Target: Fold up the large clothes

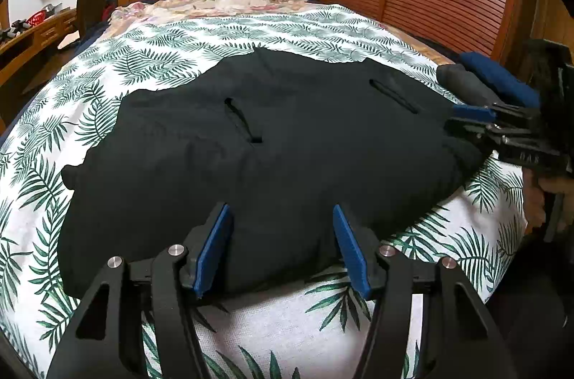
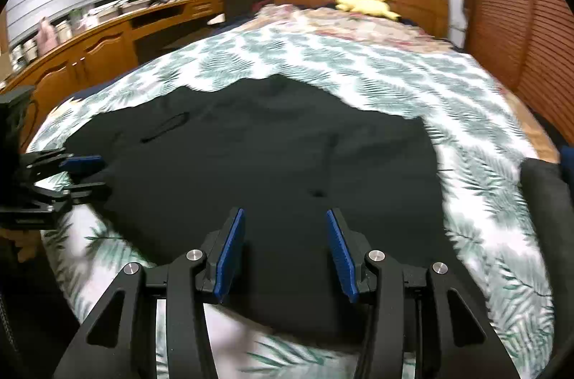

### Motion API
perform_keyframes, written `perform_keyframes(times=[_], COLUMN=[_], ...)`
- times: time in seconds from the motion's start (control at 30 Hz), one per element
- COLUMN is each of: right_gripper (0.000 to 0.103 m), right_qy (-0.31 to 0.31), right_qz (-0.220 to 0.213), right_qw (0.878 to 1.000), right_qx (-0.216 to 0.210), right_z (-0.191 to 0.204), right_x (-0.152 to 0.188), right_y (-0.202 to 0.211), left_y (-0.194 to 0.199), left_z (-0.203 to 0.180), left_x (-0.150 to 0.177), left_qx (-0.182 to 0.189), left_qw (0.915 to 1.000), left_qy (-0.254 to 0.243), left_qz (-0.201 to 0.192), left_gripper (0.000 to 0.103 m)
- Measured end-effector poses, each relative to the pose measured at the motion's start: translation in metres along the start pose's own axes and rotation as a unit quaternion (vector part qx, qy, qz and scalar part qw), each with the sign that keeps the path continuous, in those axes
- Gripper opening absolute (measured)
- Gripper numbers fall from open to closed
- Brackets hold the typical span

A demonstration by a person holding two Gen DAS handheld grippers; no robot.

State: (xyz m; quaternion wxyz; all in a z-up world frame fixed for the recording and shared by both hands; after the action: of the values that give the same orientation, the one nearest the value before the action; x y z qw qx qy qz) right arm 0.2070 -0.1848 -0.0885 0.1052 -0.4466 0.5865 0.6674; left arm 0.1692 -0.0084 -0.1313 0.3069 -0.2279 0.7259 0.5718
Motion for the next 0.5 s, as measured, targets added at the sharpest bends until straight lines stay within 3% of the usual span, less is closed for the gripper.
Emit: perform_keyframes(times=[0.17,0.4,0.5], right_gripper=[0.048,0.048,0.049], right_qy=[0.027,0.043,0.047], right_qz=[0.008,0.064,0.067], right_qw=[0.999,0.996,0.996], right_qx=[-0.029,-0.038,-0.033], right_z=[0.021,0.018,0.02], right_x=[-0.003,-0.001,-0.003], right_y=[-0.023,-0.061,-0.065], left_y=[-0.001,0.001,0.01], left_z=[-0.001,-0.002,-0.002], left_x=[0.0,0.003,0.003], left_qx=[-0.002,0.0,-0.007], left_qw=[1.0,0.9999,0.9997], left_qy=[-0.003,-0.014,-0.015], left_qz=[0.0,-0.008,-0.019], left_gripper=[0.06,0.06,0.056])
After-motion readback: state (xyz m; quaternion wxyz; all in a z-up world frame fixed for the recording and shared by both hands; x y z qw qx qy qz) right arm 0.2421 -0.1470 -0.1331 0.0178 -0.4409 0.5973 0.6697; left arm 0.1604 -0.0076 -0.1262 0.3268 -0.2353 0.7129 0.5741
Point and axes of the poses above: each gripper's, at about its wrist camera, not at the fingertips, and y roughly against the way its jaws point, z to its left, x to its underside, the point moved 1 cm from there along -y, roughly the way its jaws point, and after that the axes turned 4 degrees about y, right-handed, at the moved point
